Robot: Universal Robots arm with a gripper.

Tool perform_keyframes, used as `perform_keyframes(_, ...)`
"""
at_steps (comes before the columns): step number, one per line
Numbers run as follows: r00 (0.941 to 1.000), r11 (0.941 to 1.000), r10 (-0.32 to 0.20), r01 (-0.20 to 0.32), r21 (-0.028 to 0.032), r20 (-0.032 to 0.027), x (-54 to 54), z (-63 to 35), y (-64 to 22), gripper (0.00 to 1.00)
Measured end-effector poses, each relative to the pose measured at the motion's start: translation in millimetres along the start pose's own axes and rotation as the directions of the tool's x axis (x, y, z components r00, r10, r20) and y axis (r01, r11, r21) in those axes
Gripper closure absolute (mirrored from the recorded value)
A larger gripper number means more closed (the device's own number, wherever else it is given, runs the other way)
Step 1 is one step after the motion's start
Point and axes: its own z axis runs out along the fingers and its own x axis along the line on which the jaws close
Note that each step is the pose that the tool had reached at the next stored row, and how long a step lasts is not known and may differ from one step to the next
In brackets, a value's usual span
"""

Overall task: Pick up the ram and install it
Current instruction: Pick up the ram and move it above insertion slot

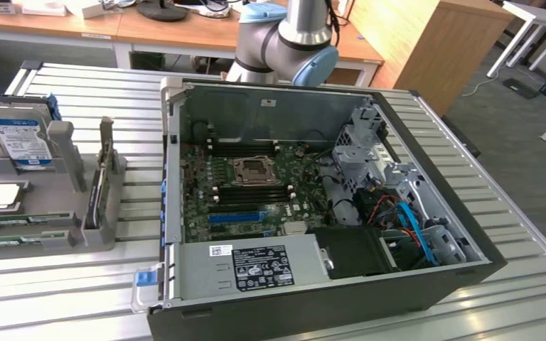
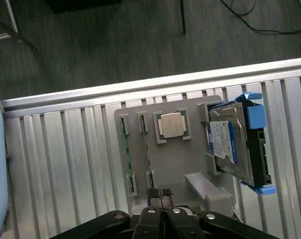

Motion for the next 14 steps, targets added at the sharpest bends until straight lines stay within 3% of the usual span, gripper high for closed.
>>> perform_keyframes(8, 0.9999, 0.9999, -0.012, 0.012, -0.0002, -0.0003, 0.0, 0.0, 0.0, 0.90)
perform_keyframes(14, 0.9984, 0.9984, -0.057, 0.057, -0.0009, -0.0017, 0.0, 0.0, 0.0, 0.90)
